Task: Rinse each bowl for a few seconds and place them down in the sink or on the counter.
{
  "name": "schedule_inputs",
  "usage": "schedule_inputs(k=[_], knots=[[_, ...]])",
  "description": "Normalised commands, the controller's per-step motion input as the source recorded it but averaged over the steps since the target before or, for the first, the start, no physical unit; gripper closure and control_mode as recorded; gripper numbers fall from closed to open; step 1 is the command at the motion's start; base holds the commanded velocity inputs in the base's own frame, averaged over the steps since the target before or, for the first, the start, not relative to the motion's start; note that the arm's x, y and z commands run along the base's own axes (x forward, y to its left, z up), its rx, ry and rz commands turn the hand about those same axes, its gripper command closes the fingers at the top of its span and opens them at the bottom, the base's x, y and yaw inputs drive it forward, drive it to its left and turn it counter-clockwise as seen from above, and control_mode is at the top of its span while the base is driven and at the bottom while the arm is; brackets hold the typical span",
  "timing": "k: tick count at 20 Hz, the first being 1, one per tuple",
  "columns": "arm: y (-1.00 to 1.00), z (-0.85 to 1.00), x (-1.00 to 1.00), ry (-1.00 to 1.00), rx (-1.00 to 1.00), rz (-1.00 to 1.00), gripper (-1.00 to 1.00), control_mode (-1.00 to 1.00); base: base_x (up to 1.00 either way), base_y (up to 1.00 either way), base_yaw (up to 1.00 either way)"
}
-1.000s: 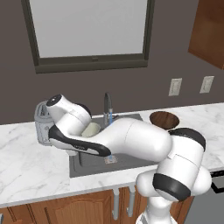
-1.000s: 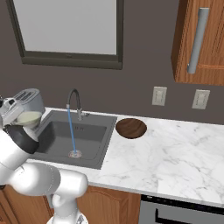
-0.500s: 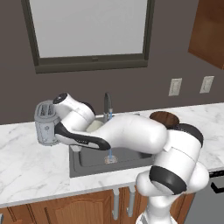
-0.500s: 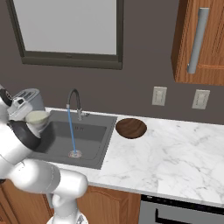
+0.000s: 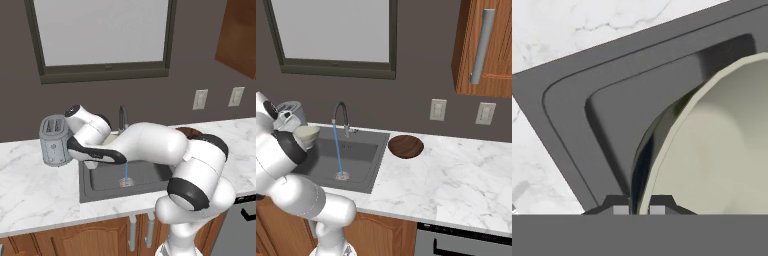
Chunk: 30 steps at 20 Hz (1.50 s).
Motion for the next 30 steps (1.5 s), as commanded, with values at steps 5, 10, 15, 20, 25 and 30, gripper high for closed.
schedule_inputs(k=[5, 10, 15, 20, 25, 30], knots=[[-0.21, -0.08, 0.00, -0.01, -0.04, -0.05, 1.00, -1.00, 0.00, 0.00, 0.00], [-0.20, -0.09, 0.01, 0.00, -0.04, -0.05, 1.00, -1.00, 0.00, 0.00, 0.00], [-0.19, -0.10, 0.08, 0.00, -0.04, -0.04, 1.00, -1.00, 0.00, 0.00, 0.00], [-0.24, -0.13, 0.05, 0.00, -0.02, -0.04, 1.00, -1.00, 0.00, 0.00, 0.00], [-0.24, -0.17, 0.09, 0.00, 0.00, -0.04, 1.00, -1.00, 0.00, 0.00, 0.00], [-0.14, -0.18, 0.22, 0.00, 0.00, -0.02, 1.00, -1.00, 0.00, 0.00, 0.00]])
